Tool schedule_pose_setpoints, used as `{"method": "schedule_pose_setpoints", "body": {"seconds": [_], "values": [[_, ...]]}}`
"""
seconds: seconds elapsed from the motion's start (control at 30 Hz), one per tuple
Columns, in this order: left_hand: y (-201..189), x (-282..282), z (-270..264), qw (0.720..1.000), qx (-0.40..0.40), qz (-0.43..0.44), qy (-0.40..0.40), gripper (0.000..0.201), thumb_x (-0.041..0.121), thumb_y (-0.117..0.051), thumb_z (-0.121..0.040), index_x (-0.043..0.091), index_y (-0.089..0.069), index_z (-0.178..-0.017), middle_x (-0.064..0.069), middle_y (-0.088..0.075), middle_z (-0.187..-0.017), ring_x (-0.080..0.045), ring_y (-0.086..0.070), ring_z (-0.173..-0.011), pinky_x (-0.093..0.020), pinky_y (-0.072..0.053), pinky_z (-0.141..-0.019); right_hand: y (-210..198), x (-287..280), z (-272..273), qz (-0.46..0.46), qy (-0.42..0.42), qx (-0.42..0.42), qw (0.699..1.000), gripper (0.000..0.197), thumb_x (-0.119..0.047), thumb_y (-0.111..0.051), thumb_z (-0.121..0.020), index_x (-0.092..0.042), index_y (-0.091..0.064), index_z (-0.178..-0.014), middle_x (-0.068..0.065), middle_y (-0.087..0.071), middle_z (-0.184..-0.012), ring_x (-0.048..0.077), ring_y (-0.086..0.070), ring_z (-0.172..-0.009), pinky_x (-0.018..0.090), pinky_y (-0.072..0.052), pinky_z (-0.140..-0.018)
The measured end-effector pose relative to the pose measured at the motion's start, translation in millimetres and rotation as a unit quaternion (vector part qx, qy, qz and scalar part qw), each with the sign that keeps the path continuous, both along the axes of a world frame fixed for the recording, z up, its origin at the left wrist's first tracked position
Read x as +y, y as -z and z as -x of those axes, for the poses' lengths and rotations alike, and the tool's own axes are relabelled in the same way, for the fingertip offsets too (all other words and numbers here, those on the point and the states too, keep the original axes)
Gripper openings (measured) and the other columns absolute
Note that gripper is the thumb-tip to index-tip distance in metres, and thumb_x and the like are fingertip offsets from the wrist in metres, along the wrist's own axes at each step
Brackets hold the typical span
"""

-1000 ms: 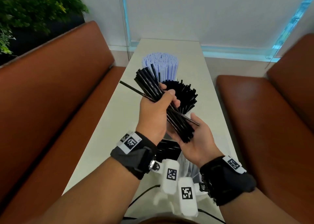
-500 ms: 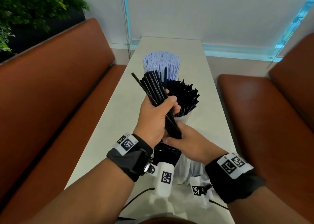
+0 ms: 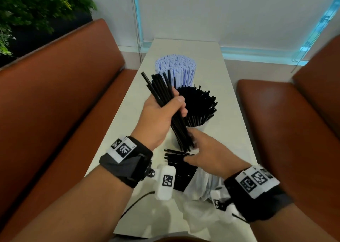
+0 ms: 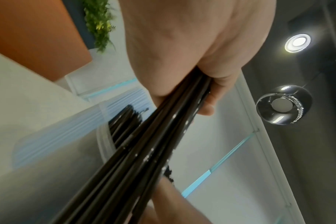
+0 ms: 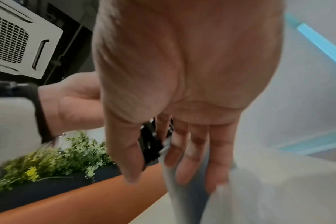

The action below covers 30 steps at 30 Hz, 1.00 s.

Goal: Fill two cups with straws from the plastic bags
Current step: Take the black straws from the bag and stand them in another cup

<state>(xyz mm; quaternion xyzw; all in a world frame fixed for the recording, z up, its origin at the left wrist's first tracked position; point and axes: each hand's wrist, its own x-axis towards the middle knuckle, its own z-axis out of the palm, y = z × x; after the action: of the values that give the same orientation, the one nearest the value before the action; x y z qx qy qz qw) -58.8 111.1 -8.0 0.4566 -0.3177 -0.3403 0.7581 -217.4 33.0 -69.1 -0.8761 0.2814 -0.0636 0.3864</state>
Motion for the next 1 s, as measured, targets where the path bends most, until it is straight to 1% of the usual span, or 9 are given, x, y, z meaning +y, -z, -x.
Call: {"method": "schedule_pose_setpoints", "body": {"seconds": [0.07, 0.17, 0.3, 0.47, 0.63, 0.7, 0.8, 0.93, 1.0], "values": [[-8.3, -3.6, -11.2, 1.000, -0.016, 0.007, -0.023, 0.016, -0.003, -0.059, -0.095, 0.013, -0.057, -0.097, -0.004, -0.059, -0.071, -0.021, -0.058, -0.064, -0.038, -0.055, -0.068, -5.8, -14.0, 5.3, 0.057, 0.009, 0.030, 0.998, 0.065, -0.028, -0.065, -0.079, -0.049, -0.037, -0.134, -0.016, -0.059, -0.100, 0.000, -0.060, -0.079, 0.024, -0.048, -0.068], [-18.2, -15.3, -16.6, 0.999, -0.024, -0.015, -0.034, 0.025, -0.003, -0.058, -0.096, 0.020, -0.055, -0.106, -0.006, -0.058, -0.074, -0.021, -0.060, -0.065, -0.037, -0.055, -0.068, -5.3, -28.9, -1.2, 0.177, 0.079, 0.032, 0.981, 0.040, -0.035, -0.054, -0.087, -0.040, -0.042, -0.124, -0.011, -0.058, -0.073, 0.004, -0.056, -0.066, 0.026, -0.038, -0.054], [-28.5, -34.5, -18.3, 0.996, 0.004, 0.012, -0.088, 0.029, -0.004, -0.056, -0.092, 0.021, -0.052, -0.106, -0.006, -0.056, -0.074, -0.019, -0.059, -0.062, -0.036, -0.053, -0.064, 9.8, -36.6, -16.8, 0.199, 0.089, 0.069, 0.973, 0.023, -0.045, -0.047, -0.098, -0.026, -0.054, -0.108, -0.005, -0.059, -0.084, 0.020, -0.059, -0.079, 0.033, -0.040, -0.062], [-30.6, -51.6, -28.0, 0.984, 0.010, 0.066, -0.164, 0.025, 0.001, -0.058, -0.091, 0.023, -0.050, -0.102, 0.002, -0.059, -0.068, -0.021, -0.059, -0.061, -0.039, -0.053, -0.066, 25.5, -40.4, -20.7, 0.197, 0.092, 0.053, 0.975, 0.018, -0.046, -0.043, -0.102, -0.028, -0.046, -0.099, -0.009, -0.045, -0.081, 0.022, -0.052, -0.076, 0.034, -0.037, -0.062], [-1.2, -52.8, -23.6, 0.977, -0.151, -0.044, -0.144, 0.013, 0.010, -0.062, -0.092, 0.022, -0.055, -0.095, 0.002, -0.062, -0.076, -0.014, -0.063, -0.069, -0.029, -0.052, -0.072, 26.5, -38.8, -22.1, 0.237, 0.107, 0.079, 0.962, 0.021, -0.050, -0.039, -0.102, -0.030, -0.044, -0.103, -0.010, -0.040, -0.081, 0.021, -0.046, -0.077, 0.032, -0.028, -0.054], [11.6, -50.1, -21.9, 0.946, -0.274, -0.117, -0.130, 0.010, 0.020, -0.069, -0.090, 0.020, -0.059, -0.086, 0.005, -0.064, -0.079, -0.010, -0.062, -0.076, -0.028, -0.051, -0.074, 24.9, -37.4, -22.8, 0.238, 0.109, 0.083, 0.961, 0.022, -0.050, -0.039, -0.102, -0.029, -0.044, -0.105, -0.008, -0.041, -0.083, 0.021, -0.045, -0.079, 0.033, -0.030, -0.056], [26.2, -46.4, -15.6, 0.892, -0.396, -0.175, -0.129, 0.025, 0.028, -0.076, -0.083, 0.040, -0.054, -0.081, -0.004, -0.060, -0.107, -0.022, -0.050, -0.114, -0.038, -0.045, -0.099, 23.1, -34.4, -21.2, 0.243, 0.108, 0.081, 0.961, 0.025, -0.049, -0.040, -0.103, -0.026, -0.047, -0.110, -0.006, -0.044, -0.086, 0.020, -0.046, -0.081, 0.033, -0.034, -0.060], [25.7, -43.5, -20.7, 0.906, -0.372, -0.191, -0.067, 0.037, 0.039, -0.085, -0.076, 0.040, -0.061, -0.103, -0.006, -0.055, -0.128, -0.024, -0.048, -0.129, -0.043, -0.043, -0.109, 20.6, -33.2, -21.1, 0.231, 0.106, 0.089, 0.963, 0.025, -0.048, -0.040, -0.103, -0.026, -0.046, -0.112, -0.006, -0.045, -0.089, 0.020, -0.045, -0.083, 0.034, -0.036, -0.062], [20.3, -41.1, -27.5, 0.920, -0.342, -0.184, -0.059, 0.070, 0.047, -0.087, -0.072, 0.029, -0.052, -0.130, 0.001, -0.044, -0.140, -0.014, -0.044, -0.133, -0.029, -0.038, -0.111, 19.2, -33.5, -22.7, 0.222, 0.108, 0.099, 0.964, 0.024, -0.048, -0.039, -0.103, -0.027, -0.045, -0.111, -0.006, -0.045, -0.089, 0.020, -0.045, -0.084, 0.034, -0.036, -0.064]]}}
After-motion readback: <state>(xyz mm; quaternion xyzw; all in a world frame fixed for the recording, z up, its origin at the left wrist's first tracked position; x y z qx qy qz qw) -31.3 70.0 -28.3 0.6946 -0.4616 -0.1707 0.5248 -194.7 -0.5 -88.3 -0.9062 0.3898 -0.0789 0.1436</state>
